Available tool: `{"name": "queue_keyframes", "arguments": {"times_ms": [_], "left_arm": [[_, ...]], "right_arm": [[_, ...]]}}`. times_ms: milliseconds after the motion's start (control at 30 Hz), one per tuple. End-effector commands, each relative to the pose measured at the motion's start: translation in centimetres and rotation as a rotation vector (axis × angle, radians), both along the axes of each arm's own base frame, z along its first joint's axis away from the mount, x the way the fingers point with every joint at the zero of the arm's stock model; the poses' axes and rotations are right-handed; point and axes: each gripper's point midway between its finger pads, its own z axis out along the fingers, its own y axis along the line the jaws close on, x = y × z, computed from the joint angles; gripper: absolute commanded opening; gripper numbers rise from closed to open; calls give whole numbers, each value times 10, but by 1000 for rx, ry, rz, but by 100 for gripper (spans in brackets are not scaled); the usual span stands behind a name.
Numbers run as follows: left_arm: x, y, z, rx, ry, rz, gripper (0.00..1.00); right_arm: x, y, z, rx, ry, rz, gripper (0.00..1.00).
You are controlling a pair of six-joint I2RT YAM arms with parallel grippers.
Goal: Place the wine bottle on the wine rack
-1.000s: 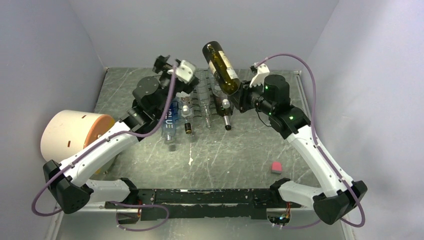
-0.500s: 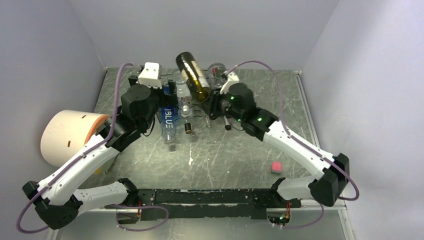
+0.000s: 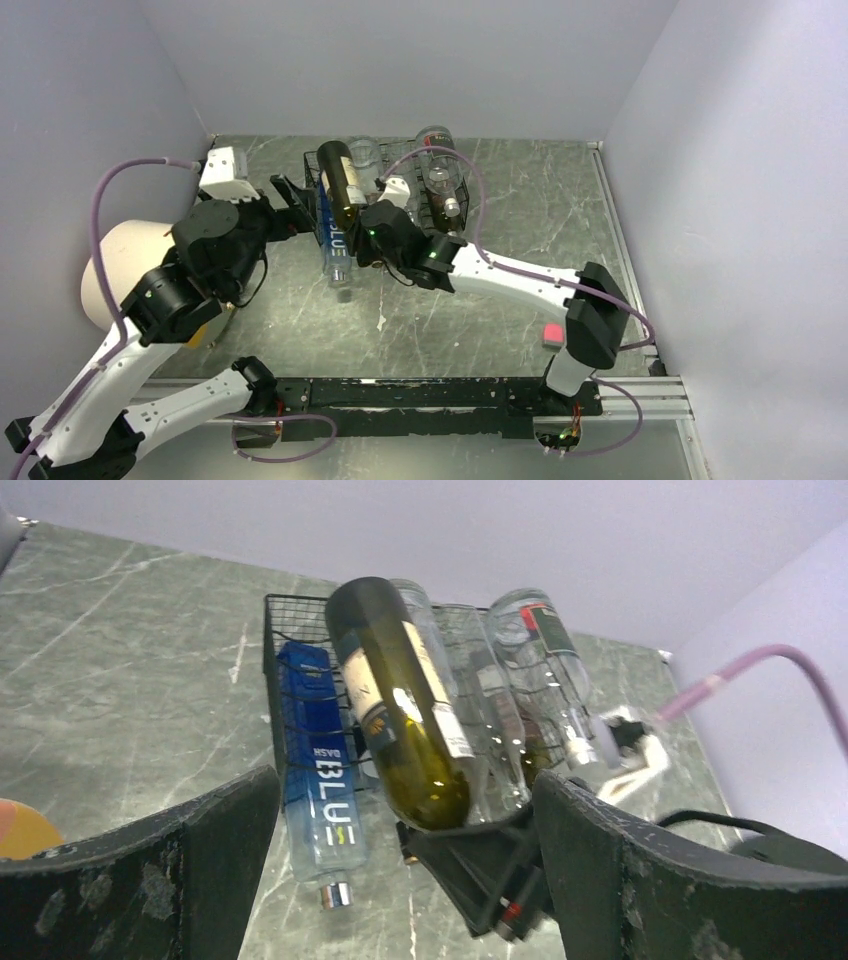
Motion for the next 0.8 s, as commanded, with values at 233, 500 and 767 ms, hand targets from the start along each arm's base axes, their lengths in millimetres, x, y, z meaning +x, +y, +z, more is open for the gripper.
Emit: {"name": "queue_keyframes", "arguments": {"times_ms": [233, 500, 767], "left_arm": [[-42, -6, 43, 4, -160, -251, 99], [-40, -11, 32, 47, -118, -270, 99], [-35, -11, 26, 58, -113, -251, 99]], "right_arm": [[31, 50, 69, 275, -77, -161, 0], [39, 70, 43, 256, -50, -161, 0], [55, 87, 17, 192, -38, -212, 0]]}}
